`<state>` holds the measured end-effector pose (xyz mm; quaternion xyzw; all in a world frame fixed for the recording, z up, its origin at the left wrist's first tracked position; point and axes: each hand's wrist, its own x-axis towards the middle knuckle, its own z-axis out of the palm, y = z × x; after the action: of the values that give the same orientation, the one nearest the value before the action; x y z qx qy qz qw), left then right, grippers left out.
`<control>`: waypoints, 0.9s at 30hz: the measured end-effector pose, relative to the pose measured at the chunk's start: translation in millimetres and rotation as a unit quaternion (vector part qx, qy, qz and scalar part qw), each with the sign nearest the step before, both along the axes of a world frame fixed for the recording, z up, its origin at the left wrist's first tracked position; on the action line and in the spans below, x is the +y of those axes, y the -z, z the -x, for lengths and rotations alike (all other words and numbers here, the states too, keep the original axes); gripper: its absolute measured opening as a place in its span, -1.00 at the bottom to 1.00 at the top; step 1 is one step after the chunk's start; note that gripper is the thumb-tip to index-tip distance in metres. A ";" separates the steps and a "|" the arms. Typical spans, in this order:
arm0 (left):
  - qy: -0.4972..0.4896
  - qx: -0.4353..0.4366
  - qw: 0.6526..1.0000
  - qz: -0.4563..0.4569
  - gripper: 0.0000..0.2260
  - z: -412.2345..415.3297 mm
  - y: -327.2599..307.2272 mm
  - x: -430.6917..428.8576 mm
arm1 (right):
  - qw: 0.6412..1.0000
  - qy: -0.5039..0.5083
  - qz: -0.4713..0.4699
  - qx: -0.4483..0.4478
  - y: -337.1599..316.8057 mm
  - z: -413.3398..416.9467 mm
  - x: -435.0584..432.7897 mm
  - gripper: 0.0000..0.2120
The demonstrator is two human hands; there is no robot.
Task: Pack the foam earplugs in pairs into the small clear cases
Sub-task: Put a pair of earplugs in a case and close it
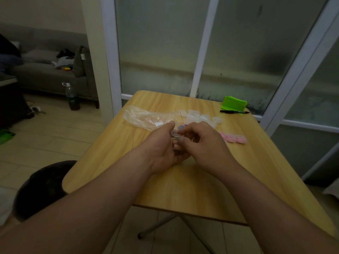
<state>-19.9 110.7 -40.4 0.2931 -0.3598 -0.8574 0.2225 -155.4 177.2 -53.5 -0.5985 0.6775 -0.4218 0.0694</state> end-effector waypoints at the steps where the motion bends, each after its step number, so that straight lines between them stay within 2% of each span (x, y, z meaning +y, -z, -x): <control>1: 0.003 -0.001 1.000 0.003 -0.51 0.0 0.4 -1.4 | 0.999 0.004 0.005 -0.045 -1.4 2.6 -1.0 -0.91; 4: 0.032 -0.007 0.999 0.014 -0.51 0.6 1.0 -3.5 | 0.982 0.045 0.019 -0.181 -7.6 12.1 -2.2 -0.93; 7: 0.057 -0.006 0.998 0.015 -0.48 0.6 0.9 -2.1 | 0.978 0.040 -0.013 -0.205 -9.8 17.0 -2.1 -0.85; 11: 0.059 -0.010 0.998 0.014 -0.46 0.0 2.4 -3.8 | 0.988 -0.007 -0.039 -0.148 -12.2 7.5 0.8 -0.78; 18: -0.013 -0.034 0.999 0.014 -0.29 -1.0 2.5 -12.3 | 0.997 -0.031 -0.045 -0.046 -9.8 -4.4 8.6 -0.91; 21: -0.029 -0.030 0.999 -0.001 -0.29 -0.6 2.9 -13.3 | 0.998 -0.042 -0.040 -0.011 -6.6 -9.8 10.7 -0.92; 24: -0.027 -0.007 1.000 -0.013 -0.33 1.5 1.0 -9.2 | 0.997 -0.038 -0.045 0.055 -3.1 -11.6 9.6 -0.83; 27: -0.001 0.010 1.000 0.004 -0.46 -1.2 -1.5 -4.2 | 0.998 -0.033 -0.044 0.040 0.6 -9.8 7.6 -0.79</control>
<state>-18.6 106.5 -38.9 0.2842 -0.3604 -0.8586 0.2282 -145.6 184.8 -54.2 -0.6337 0.6775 -0.3642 0.0827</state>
